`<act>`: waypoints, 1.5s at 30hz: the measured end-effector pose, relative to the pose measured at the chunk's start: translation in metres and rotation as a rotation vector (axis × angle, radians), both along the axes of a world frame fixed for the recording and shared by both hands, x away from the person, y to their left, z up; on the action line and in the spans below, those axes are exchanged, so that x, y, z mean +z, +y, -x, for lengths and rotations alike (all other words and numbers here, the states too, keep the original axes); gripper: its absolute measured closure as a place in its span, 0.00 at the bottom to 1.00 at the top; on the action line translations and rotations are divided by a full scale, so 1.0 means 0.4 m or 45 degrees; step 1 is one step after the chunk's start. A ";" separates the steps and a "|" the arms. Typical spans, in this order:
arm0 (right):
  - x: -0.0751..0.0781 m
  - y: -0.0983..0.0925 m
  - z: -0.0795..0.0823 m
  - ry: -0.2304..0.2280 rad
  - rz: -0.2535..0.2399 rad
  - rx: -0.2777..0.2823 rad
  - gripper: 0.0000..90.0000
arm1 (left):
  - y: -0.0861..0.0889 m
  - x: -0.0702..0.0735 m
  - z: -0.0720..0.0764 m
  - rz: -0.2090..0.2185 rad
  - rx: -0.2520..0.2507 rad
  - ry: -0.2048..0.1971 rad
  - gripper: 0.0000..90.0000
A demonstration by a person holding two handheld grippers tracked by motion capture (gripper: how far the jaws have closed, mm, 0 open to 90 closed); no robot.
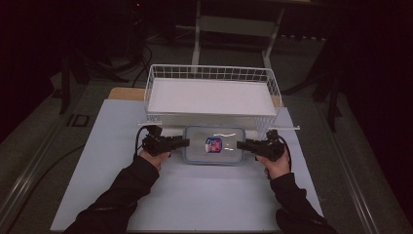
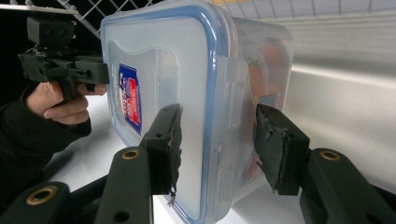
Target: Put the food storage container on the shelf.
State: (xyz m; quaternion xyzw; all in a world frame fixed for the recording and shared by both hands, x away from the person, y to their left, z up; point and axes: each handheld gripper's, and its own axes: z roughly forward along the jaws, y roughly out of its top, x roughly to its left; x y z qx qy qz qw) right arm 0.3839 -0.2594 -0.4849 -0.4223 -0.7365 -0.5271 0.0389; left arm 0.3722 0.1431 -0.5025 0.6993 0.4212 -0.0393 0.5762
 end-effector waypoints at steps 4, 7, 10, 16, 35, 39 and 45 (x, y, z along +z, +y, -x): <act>-0.001 0.002 -0.011 -0.029 0.000 -0.017 0.58 | -0.001 -0.011 -0.018 0.019 0.030 -0.038 0.61; -0.005 0.005 -0.019 -0.042 0.014 -0.029 0.58 | -0.007 -0.021 -0.026 0.014 0.050 -0.053 0.60; -0.011 0.007 -0.027 -0.051 0.031 -0.043 0.58 | -0.010 -0.035 -0.034 0.013 0.060 -0.040 0.60; -0.023 0.007 -0.039 -0.063 0.008 -0.070 0.56 | -0.014 -0.037 -0.039 0.020 0.076 -0.046 0.60; -0.027 0.041 -0.059 -0.109 0.122 -0.209 0.52 | -0.034 -0.047 -0.044 -0.040 0.213 -0.079 0.54; -0.023 0.049 -0.057 -0.142 0.151 -0.237 0.48 | -0.035 -0.042 -0.042 -0.059 0.221 -0.079 0.48; -0.024 0.062 -0.030 -0.196 0.194 -0.258 0.40 | -0.022 -0.033 -0.020 -0.055 0.144 -0.125 0.33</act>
